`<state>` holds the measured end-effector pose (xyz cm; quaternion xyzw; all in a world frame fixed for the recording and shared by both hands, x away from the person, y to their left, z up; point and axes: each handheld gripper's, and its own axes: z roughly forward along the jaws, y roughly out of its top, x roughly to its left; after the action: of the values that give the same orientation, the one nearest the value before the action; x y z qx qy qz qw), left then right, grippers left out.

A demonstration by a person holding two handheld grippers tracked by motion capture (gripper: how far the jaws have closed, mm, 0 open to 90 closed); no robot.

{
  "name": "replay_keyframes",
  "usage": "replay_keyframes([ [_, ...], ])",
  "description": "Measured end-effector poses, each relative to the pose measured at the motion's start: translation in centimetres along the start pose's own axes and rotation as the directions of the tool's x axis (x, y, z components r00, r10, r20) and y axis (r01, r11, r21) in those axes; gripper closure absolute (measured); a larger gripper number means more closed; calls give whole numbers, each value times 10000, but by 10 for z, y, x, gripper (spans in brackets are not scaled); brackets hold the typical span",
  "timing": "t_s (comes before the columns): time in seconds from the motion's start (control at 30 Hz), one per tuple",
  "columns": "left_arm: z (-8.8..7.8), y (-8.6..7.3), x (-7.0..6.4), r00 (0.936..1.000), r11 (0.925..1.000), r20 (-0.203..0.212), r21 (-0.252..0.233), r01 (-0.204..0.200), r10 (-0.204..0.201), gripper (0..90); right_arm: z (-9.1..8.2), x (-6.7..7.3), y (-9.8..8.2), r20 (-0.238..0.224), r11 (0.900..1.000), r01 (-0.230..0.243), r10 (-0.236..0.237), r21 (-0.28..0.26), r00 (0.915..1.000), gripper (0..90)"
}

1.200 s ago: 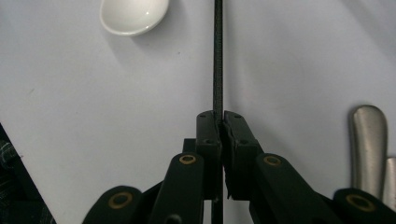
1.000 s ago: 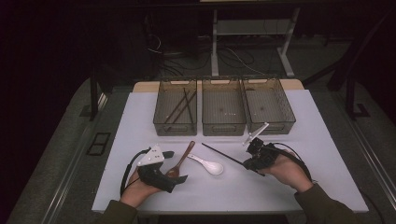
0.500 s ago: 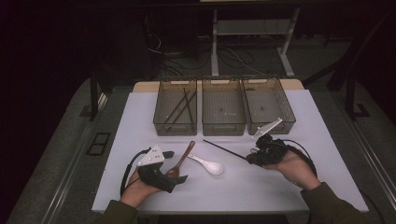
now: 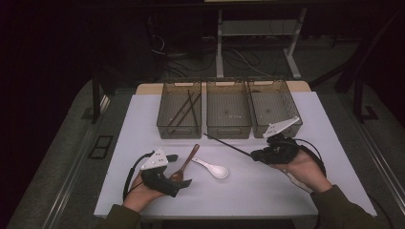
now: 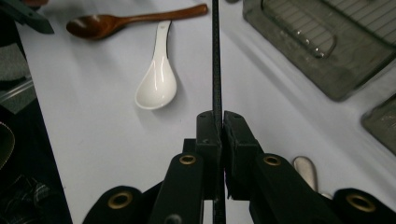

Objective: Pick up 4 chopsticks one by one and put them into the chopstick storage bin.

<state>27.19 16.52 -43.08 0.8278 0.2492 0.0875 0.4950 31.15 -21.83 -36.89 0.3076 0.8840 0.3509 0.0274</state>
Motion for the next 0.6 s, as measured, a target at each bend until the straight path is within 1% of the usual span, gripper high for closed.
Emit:
replay_keyframes([
  [0.13,0,0,1,10000,10000,-4,34,1,-1,0,-5,-1,2,-15,9990,63,-64,-445,10000,850],
  [0.33,0,0,0,10000,10000,-5,11,7,-7,0,-8,-3,8,87,9969,80,-73,-780,9999,851],
  [0.37,0,0,0,10000,10000,-3,5,10,-10,0,-9,-4,9,105,9967,12,-3,-807,9999,850],
  [0.5,1,0,0,10000,10000,-14,30,23,-23,0,-8,-7,16,170,9953,5,11,-973,9999,850],
  [0.6,0,-1,0,10000,10000,-12,61,58,-58,0,-7,-11,21,232,9936,-137,164,-1124,9996,850],
])
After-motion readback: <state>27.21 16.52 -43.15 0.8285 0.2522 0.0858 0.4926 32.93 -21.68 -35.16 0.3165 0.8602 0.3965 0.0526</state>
